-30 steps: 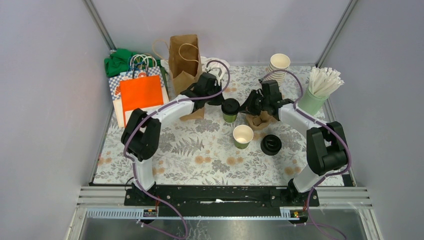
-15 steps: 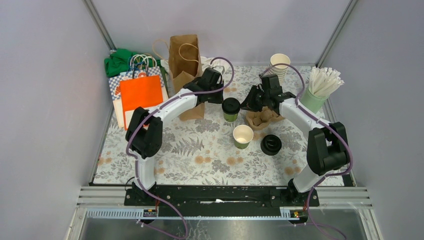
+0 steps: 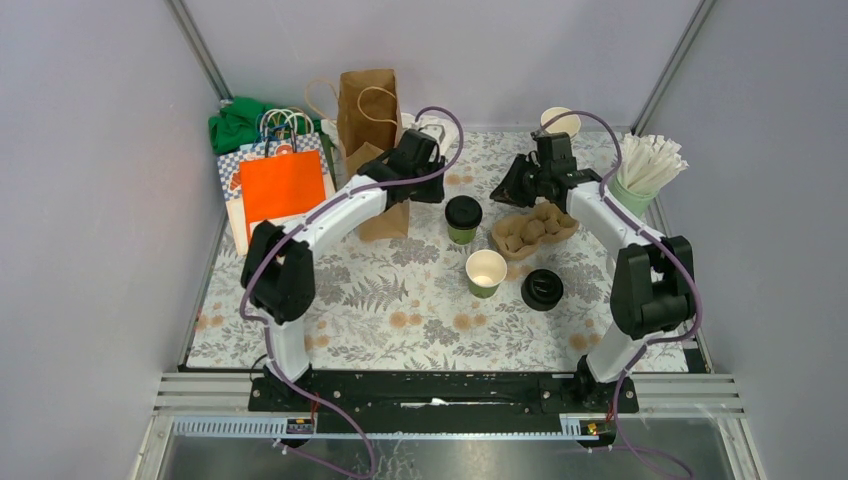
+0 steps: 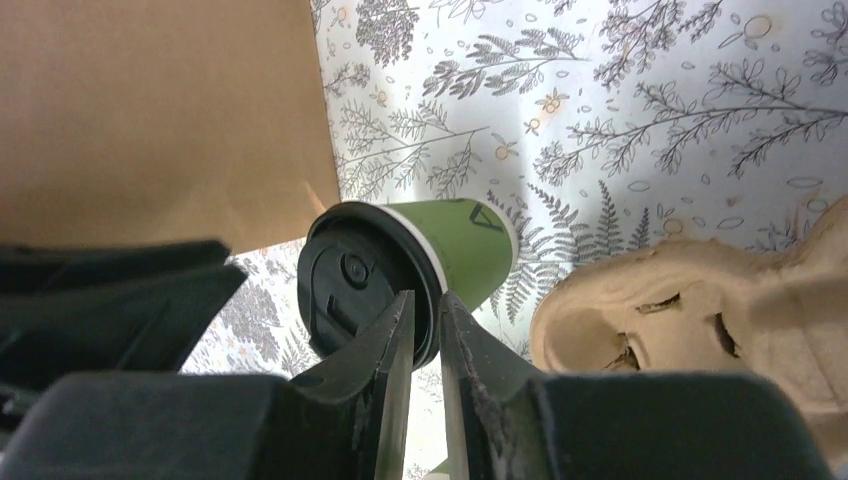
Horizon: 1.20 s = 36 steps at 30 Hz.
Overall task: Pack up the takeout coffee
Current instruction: Adjust the cup lid on the coffee cup.
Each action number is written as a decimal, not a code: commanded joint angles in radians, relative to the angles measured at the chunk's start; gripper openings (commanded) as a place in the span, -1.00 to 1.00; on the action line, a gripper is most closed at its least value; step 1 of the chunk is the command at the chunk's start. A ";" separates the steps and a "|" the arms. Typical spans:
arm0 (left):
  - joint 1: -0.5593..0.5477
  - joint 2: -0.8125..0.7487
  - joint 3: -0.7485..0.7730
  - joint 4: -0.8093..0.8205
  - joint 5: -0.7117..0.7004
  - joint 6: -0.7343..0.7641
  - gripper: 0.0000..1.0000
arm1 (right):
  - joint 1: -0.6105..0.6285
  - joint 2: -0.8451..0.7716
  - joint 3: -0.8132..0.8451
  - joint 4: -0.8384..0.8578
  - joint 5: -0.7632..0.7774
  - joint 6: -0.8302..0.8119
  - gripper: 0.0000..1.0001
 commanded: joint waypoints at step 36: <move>0.077 0.111 0.092 0.210 0.266 -0.017 -0.45 | -0.013 -0.100 -0.257 0.204 -0.162 0.055 -0.18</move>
